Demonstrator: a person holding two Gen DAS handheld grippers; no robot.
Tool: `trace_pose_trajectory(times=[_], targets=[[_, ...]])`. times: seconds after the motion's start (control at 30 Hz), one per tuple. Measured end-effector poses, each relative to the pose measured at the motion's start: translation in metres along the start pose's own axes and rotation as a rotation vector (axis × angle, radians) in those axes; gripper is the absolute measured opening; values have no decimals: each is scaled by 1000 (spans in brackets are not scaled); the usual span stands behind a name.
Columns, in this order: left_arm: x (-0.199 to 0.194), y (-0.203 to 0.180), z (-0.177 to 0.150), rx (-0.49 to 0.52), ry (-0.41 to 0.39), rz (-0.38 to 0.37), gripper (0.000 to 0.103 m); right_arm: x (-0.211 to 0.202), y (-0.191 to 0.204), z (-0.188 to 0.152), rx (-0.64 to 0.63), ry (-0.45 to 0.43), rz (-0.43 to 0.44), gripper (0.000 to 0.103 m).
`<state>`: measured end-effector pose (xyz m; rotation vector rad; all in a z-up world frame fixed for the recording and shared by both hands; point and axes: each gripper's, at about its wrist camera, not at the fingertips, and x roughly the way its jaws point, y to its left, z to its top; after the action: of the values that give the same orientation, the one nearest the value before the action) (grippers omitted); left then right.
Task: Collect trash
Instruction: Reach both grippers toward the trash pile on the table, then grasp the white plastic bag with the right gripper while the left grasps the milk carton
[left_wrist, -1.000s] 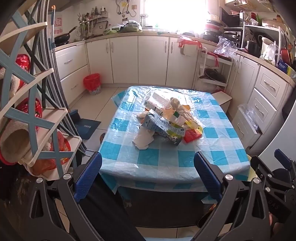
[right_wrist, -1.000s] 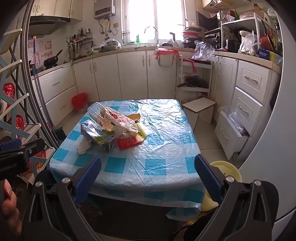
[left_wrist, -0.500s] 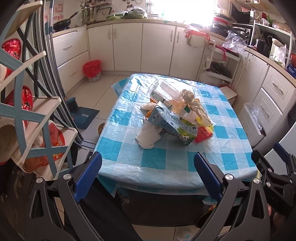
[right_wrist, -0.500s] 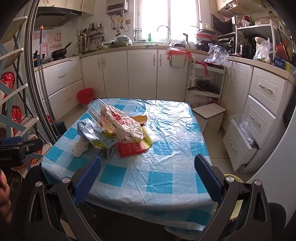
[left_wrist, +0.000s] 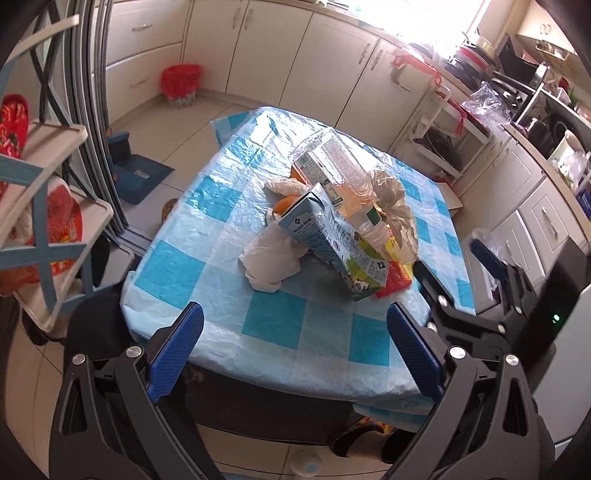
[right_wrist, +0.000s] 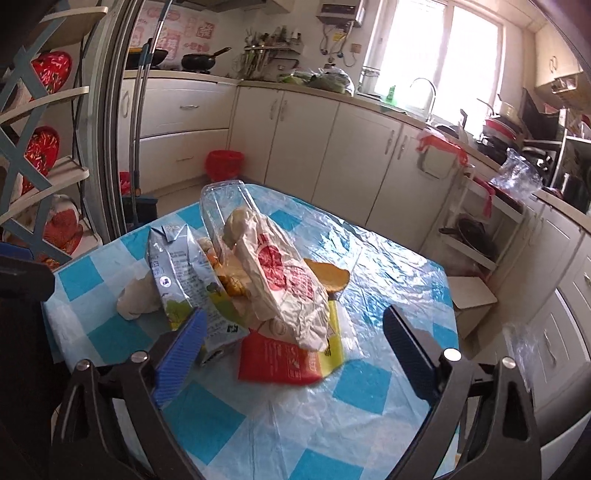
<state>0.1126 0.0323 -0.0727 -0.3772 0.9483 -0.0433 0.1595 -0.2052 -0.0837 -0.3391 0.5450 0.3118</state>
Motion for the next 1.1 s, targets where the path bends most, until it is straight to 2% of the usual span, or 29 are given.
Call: trace_pose_trajectory(times=[0.13,0.23,0.27,0.47,0.67,0.83,0.9,0.93,1.0,1.03,1.1], targets=[[16,4,5,-60,34,-16,95,21,1,6,-32,5,57,60],[33,7,9,-126,55,-39,95,36,-5,7,-9,31,161,28],[40,7,10,-159,68,-52,95,39,-10,7,22,40,196,9],[83,11,19,-327,102,-117,95,26,-40,3,195,-10,289,6],[129,4,31,-421,125,-107,95,9,-70,2,338,-53,340,6],[137,-4,46,-466,82,-100,95,7,-81,1,401,-63,366,6],[140,-5,51,-484,71,-114,85,7,-83,0,411,-65,374,6],[144,-5,52,-485,75,-121,72,6,-85,-1,414,-67,376,6],[147,-3,52,-486,66,-166,59,5,-87,-2,418,-70,382,6],[146,-4,52,-479,59,-176,49,4,-87,-2,421,-71,383,6],[144,-7,56,-460,54,-176,44,3,-89,-3,424,-75,384,6]])
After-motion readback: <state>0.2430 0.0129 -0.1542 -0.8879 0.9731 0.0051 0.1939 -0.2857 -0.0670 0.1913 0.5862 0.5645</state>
